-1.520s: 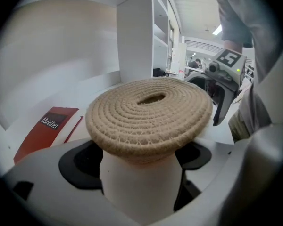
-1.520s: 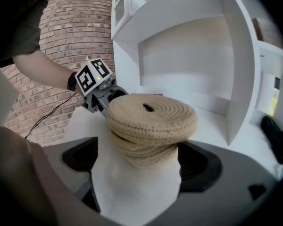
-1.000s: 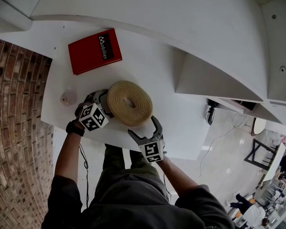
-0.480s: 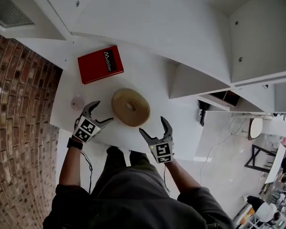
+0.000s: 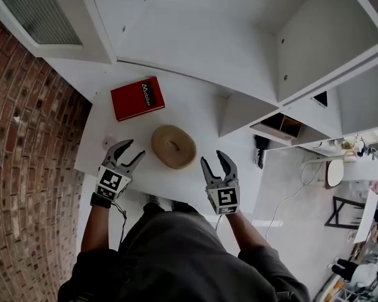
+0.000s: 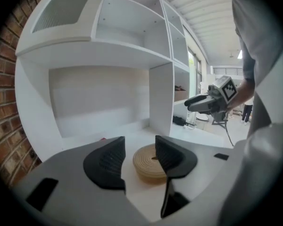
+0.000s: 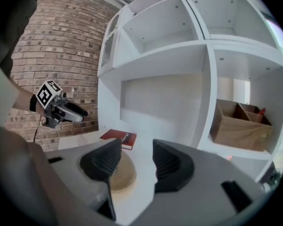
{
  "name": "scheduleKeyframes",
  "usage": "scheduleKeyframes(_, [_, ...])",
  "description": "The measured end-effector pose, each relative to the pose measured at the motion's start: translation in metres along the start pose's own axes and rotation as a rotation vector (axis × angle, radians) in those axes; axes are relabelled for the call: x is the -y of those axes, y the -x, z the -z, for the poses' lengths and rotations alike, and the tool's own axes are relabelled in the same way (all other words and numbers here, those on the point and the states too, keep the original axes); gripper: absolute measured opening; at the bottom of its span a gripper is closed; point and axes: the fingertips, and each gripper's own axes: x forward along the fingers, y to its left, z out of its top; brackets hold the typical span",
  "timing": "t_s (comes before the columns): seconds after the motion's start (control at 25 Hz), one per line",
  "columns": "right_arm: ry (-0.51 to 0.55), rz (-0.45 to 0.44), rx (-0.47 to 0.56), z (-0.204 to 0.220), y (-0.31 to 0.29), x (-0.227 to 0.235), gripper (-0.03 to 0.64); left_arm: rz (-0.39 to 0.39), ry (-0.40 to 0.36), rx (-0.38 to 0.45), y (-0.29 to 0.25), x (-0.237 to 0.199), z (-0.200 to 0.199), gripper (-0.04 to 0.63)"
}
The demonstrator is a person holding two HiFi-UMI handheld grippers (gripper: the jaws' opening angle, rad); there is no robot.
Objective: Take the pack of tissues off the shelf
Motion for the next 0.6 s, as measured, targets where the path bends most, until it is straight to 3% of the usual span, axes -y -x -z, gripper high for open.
scheduleKeyframes(0.28, [0.004, 0.08, 0.059, -0.031, 0.017, 0.016, 0.069, -0.069, 0.003, 0.1, 0.025, 0.002, -0.036, 0.115])
scheduleKeyframes(0.48, [0.0, 0.101, 0.093, -0.045, 0.024, 0.021, 0.004, -0.125, -0.002, 0.145, 0.041, 0.001, -0.052, 0.013])
scheduleKeyframes(0.6, [-0.001, 0.106, 0.104, -0.051, 0.027, 0.023, 0.002, -0.139, 0.004, 0.15, 0.046, 0.003, -0.049, 0.001])
